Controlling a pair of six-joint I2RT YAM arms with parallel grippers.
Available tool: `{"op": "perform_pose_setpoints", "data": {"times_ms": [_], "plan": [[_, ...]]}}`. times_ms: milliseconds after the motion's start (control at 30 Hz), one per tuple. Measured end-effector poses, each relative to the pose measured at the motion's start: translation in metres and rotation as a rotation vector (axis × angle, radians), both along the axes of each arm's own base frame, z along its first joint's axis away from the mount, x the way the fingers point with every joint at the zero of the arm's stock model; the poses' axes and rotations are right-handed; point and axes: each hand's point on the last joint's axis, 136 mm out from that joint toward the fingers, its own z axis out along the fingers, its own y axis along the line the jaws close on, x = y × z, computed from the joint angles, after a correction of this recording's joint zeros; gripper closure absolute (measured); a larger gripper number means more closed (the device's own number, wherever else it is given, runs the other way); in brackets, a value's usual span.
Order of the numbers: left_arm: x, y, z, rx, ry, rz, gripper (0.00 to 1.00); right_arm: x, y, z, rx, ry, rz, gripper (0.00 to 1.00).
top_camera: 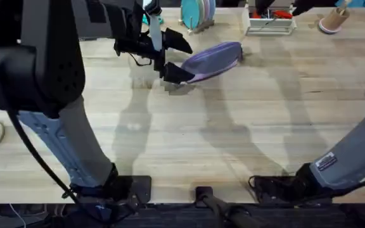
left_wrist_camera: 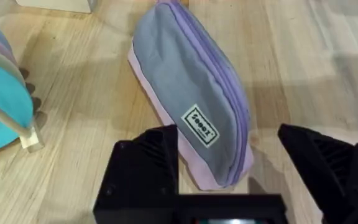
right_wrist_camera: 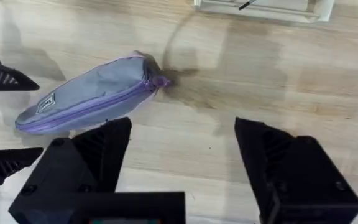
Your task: Unzip the bag, pick up the pens from the table one at a time and place them inside, then zip the bag closed.
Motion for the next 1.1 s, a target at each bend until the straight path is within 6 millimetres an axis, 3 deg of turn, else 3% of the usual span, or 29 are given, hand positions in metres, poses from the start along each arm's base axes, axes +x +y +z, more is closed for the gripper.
{"op": "perform_pose_setpoints", "data": {"times_ms": [233,400,500,600,700,833,1000,1100], "plan": [[0.0,0.003,0.0,0.002,0.01,0.007,0.006,-0.002,0.0,0.006,-0.004,-0.012,0.012,0.004],[0.008,0.019,0.005,0.11,0.072,0.116,0.005,-0.012,-0.001,0.031,-0.015,-0.074,0.043,0.004],[0.018,0.031,0.029,0.192,0.073,0.227,0.005,-0.023,-0.001,0.051,-0.019,-0.127,0.055,0.005],[0.025,0.042,0.071,0.249,0.032,0.339,0.005,-0.038,0.0,0.066,-0.024,-0.172,0.072,0.004],[0.026,0.057,0.115,0.293,0.004,0.479,0.005,-0.057,-0.001,0.072,-0.026,-0.194,0.079,0.004],[0.017,0.081,0.16,0.327,0.067,0.713,0.005,-0.082,-0.001,0.073,-0.027,-0.212,0.087,0.004],[-0.014,0.111,0.182,0.383,0.221,0.976,0.004,-0.117,0.003,0.073,-0.026,-0.225,0.106,0.004],[-0.032,0.117,0.186,0.408,0.276,1.045,0.005,-0.131,0.005,0.075,-0.025,-0.232,0.115,0.005]]}}
